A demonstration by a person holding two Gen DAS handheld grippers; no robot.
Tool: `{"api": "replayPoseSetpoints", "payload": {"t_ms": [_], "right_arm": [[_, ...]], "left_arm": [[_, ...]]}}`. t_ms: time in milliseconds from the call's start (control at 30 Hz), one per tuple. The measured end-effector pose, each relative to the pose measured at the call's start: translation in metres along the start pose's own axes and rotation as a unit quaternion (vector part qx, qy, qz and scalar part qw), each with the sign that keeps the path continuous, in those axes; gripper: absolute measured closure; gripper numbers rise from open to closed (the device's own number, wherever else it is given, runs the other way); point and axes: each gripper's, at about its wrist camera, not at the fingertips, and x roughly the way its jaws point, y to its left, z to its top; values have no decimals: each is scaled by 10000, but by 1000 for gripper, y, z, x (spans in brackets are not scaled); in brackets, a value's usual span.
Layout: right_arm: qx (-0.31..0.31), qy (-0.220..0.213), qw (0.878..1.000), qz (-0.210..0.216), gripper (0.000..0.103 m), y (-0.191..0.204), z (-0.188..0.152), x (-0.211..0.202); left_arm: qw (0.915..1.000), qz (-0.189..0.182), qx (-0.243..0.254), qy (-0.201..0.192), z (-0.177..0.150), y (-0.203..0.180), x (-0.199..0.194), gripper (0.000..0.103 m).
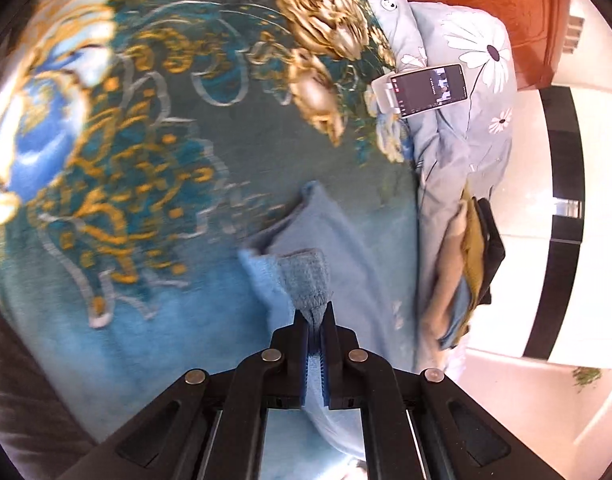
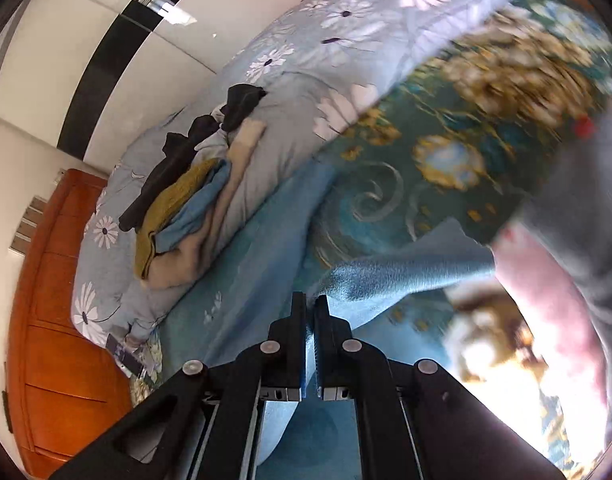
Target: Fold clothes
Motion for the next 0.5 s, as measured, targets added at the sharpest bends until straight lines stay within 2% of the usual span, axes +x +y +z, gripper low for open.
{"api": "replayPoseSetpoints", "payload": {"t_ms": [100, 267, 433, 500], "right_arm": [[-201, 111, 9993, -296, 100, 38, 32, 44], [-622, 319, 9944, -790, 100, 92, 65, 117], [-1194, 523, 9794, -1539, 100, 128, 72, 182], [-1177, 672, 9754, -1740, 99, 129, 70, 202]], "left_arm": [[9998, 78, -161, 53, 15, -15, 17, 98], [9995, 236, -218, 80, 53, -31, 61, 96], [9980, 584, -76, 251, 77, -32, 98, 95], [9972, 672, 97, 309, 82, -36, 108, 94]]}}
